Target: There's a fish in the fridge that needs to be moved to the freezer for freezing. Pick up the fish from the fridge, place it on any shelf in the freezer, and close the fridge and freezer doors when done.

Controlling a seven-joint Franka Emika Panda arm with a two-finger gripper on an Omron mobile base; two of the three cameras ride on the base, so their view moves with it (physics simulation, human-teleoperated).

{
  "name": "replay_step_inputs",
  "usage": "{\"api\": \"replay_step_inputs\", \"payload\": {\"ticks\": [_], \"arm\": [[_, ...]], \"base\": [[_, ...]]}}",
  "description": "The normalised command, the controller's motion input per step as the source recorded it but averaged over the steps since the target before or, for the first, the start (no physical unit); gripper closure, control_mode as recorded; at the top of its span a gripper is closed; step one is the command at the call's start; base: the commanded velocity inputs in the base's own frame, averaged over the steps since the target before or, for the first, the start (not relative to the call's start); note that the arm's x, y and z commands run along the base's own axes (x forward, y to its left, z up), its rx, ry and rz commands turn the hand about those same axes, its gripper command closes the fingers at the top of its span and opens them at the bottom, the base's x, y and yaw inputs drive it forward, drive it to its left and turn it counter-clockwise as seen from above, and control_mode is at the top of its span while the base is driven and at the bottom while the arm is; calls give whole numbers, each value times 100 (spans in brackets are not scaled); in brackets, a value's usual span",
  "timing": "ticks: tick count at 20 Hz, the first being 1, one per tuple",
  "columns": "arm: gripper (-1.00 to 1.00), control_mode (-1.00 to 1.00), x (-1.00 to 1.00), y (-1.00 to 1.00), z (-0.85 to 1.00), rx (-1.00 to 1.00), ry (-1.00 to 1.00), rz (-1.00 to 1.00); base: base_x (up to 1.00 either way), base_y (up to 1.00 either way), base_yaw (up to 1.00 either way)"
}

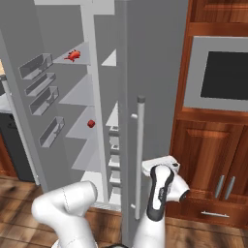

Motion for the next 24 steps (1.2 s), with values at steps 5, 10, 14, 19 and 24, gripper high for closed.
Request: {"api": "replay_step_inputs", "payload": {"ticks": [5, 10, 14, 19, 24], "arm": [[-100, -100, 62, 100, 6, 7, 1, 0], [-100, -100, 71, 81, 0, 4, 0, 0], [-100, -100, 78, 59, 0, 0, 0, 0], [-100, -100, 79, 31, 0, 0, 0, 0], [-100, -100, 80, 0, 0, 0, 7, 0]], "base": [[0, 0, 0], [0, 0, 0], [0, 0, 0], [0, 0, 0], [0, 0, 0]]}}
